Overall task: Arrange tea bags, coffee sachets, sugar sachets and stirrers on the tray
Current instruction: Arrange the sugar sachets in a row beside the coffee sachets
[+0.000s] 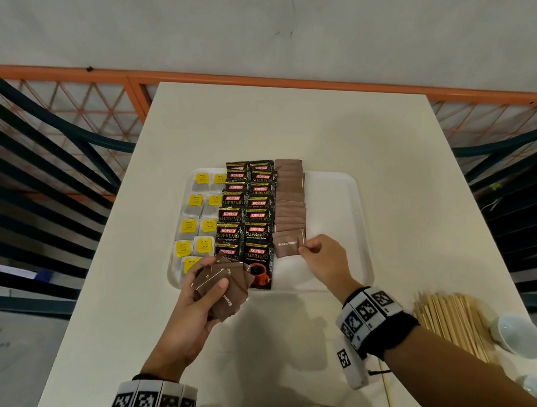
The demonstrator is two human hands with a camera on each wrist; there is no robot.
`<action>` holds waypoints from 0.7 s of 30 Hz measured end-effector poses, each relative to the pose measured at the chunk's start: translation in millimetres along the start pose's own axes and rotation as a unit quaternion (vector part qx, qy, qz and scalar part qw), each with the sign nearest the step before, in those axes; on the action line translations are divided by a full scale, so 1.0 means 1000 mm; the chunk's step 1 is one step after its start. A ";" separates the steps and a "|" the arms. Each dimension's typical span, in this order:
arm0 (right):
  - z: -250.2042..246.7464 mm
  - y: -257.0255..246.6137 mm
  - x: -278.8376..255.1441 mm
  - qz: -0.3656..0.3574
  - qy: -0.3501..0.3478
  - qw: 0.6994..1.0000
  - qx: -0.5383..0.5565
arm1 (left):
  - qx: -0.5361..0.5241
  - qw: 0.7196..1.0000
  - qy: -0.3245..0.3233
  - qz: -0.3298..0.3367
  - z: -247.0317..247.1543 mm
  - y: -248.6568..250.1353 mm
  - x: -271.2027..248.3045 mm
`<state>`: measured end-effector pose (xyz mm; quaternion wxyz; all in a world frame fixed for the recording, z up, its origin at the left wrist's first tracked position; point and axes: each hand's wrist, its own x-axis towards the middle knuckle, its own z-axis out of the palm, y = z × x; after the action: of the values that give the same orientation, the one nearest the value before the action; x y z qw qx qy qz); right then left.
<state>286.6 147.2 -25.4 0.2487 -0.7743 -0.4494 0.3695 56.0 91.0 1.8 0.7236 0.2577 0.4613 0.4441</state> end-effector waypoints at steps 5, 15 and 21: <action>0.003 -0.005 -0.002 -0.035 0.013 0.999 -0.039 | -0.013 1.000 -0.016 0.002 0.004 -0.001 -0.002; 0.005 -0.001 0.002 -0.051 0.022 0.997 -0.056 | -0.011 1.000 -0.013 -0.003 0.008 0.000 -0.004; 0.002 -0.032 -0.045 -0.138 -0.132 0.981 0.022 | -0.015 1.000 -0.016 0.000 0.006 -0.002 -0.001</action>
<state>254.3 122.9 11.6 0.2525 -0.6437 -0.5728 0.4401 62.1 89.6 3.6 0.7347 0.2539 0.4424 0.4472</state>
